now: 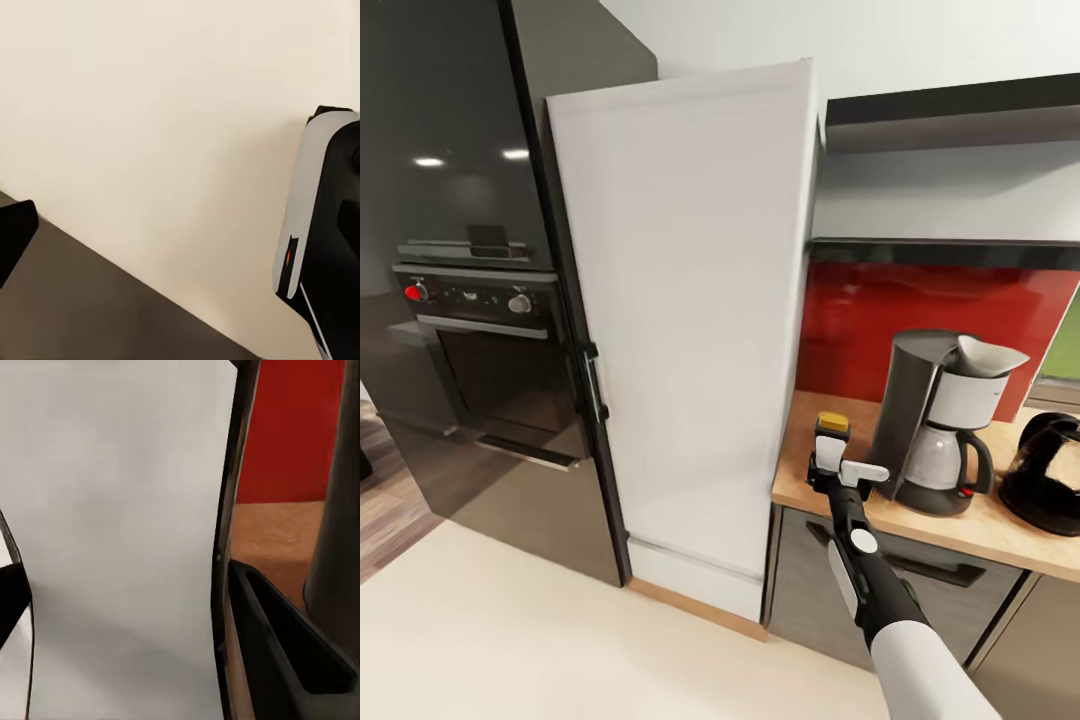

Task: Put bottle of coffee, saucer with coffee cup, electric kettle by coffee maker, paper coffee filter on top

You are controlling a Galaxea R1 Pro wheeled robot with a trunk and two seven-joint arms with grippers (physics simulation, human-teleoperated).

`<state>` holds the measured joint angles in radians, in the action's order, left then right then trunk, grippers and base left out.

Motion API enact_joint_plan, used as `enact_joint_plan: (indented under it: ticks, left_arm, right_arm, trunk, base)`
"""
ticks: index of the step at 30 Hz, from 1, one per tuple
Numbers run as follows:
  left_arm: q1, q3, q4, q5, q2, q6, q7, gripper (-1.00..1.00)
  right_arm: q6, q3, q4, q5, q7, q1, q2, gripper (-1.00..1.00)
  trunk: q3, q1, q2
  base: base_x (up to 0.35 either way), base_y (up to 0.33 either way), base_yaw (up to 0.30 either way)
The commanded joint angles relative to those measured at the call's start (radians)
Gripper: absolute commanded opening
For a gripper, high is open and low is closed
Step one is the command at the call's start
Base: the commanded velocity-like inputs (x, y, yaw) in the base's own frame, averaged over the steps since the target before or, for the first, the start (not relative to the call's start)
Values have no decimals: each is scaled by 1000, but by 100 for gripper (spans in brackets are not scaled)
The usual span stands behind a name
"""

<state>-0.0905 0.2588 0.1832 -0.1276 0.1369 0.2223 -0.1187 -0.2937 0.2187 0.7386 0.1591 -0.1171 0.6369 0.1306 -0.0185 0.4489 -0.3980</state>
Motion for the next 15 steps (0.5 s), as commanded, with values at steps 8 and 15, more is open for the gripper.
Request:
enact_joint_plan:
  ticks: [8, 15]
  left_arm:
    - [0, 5, 1, -11, -2, 2, -2, 100]
    - [0, 5, 1, -11, -2, 2, -3, 100]
  right_arm:
    - [-2, 4, -1, 10, -3, 1, 1, -100]
    - [-2, 4, -1, 10, -3, 1, 1, -100]
  trunk:
    - [-2, 1, -2]
    - [-2, 1, -2]
  base:
    - [92, 82, -64]
    - [2, 2, -60]
